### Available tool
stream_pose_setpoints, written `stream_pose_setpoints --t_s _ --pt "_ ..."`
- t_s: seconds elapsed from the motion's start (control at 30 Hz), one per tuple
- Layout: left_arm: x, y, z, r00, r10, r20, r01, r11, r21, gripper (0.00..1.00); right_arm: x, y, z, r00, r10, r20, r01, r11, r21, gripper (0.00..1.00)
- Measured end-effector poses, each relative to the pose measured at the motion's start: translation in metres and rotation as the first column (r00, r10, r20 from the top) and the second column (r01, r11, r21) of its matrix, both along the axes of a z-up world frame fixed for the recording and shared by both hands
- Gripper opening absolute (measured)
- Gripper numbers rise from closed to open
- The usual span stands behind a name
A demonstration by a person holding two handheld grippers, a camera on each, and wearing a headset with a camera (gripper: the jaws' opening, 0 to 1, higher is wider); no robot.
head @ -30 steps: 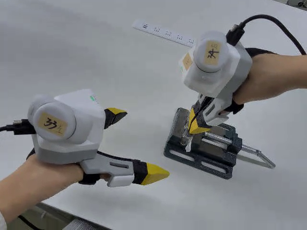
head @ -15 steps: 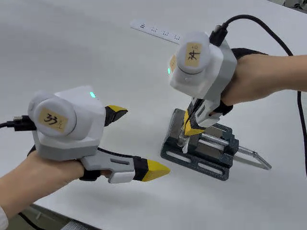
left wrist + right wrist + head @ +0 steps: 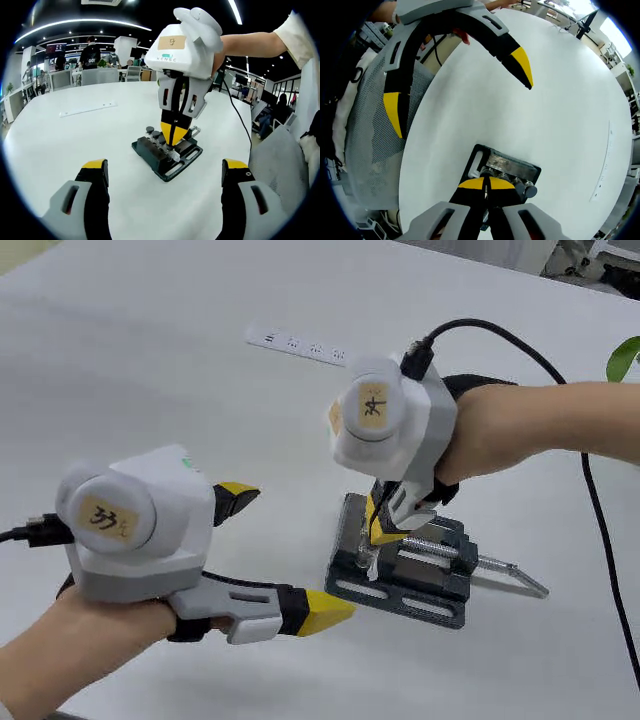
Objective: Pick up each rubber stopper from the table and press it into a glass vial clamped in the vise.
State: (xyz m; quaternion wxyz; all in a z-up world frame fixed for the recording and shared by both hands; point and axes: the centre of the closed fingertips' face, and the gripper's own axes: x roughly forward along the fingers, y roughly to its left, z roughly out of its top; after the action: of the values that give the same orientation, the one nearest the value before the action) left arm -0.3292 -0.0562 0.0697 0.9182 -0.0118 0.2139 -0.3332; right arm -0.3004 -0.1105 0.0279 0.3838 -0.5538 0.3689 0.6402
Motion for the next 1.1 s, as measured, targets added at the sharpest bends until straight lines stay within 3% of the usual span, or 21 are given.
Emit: stream_pose_setpoints --t_s 0.23,0.4,0.57,0.67,0.77,0.8,0.83,0.87,0.97,1.03,1.07,1.1 --pt "-0.005 0.002 0.001 1.0 0.001 -0.002 -0.001 1.0 0.015 0.94 -0.001 -0.003 0.002 1.0 -0.01 -0.014 0.011 0.998 0.069 0.0" --pt "-0.008 0.002 0.002 1.0 0.005 -0.006 -0.005 1.0 0.025 0.94 0.008 -0.005 0.004 0.998 -0.067 -0.004 0.067 0.986 0.155 0.0" --pt "-0.011 0.004 0.001 1.0 0.012 -0.01 -0.012 1.0 0.029 0.94 0.0 -0.015 0.01 0.976 -0.199 -0.086 0.215 0.941 0.26 0.08" --pt "-0.013 0.005 0.001 1.0 0.012 -0.01 -0.012 0.999 0.032 0.94 0.001 -0.024 0.011 0.955 -0.27 -0.121 0.295 0.904 0.311 0.16" --pt "-0.014 0.005 0.001 1.0 0.013 -0.01 -0.012 0.999 0.033 0.94 0.001 -0.033 0.013 0.921 -0.355 -0.161 0.389 0.846 0.365 0.24" --pt "-0.014 0.006 0.001 1.0 0.013 -0.009 -0.012 0.999 0.034 0.94 0.002 -0.037 0.013 0.907 -0.383 -0.175 0.421 0.817 0.393 0.28" --pt "-0.014 0.006 0.002 1.0 0.012 -0.006 -0.011 0.999 0.032 0.94 0.001 -0.04 0.013 0.899 -0.396 -0.187 0.438 0.8 0.41 0.32" --pt "-0.014 0.006 0.003 1.0 0.015 -0.002 -0.015 1.0 0.028 0.95 -0.002 -0.047 0.013 0.88 -0.431 -0.197 0.473 0.77 0.428 0.36" --pt "-0.013 0.008 0.003 1.0 0.016 0.002 -0.016 1.0 0.024 0.96 -0.007 -0.063 0.008 0.871 -0.452 -0.192 0.487 0.742 0.461 0.49" --pt "-0.013 0.009 0.003 1.0 0.016 0.001 -0.016 1.0 0.025 0.96 -0.011 -0.071 0.006 0.84 -0.493 -0.227 0.535 0.68 0.501 0.54" --pt "-0.014 0.009 0.002 1.0 0.015 -0.002 -0.015 1.0 0.025 0.96 -0.015 -0.075 0.005 0.832 -0.5 -0.239 0.547 0.67 0.502 0.57" --pt "-0.014 0.01 0.002 1.0 0.014 -0.005 -0.014 1.0 0.027 0.96 -0.016 -0.079 0.004 0.817 -0.523 -0.241 0.565 0.646 0.513 0.6"
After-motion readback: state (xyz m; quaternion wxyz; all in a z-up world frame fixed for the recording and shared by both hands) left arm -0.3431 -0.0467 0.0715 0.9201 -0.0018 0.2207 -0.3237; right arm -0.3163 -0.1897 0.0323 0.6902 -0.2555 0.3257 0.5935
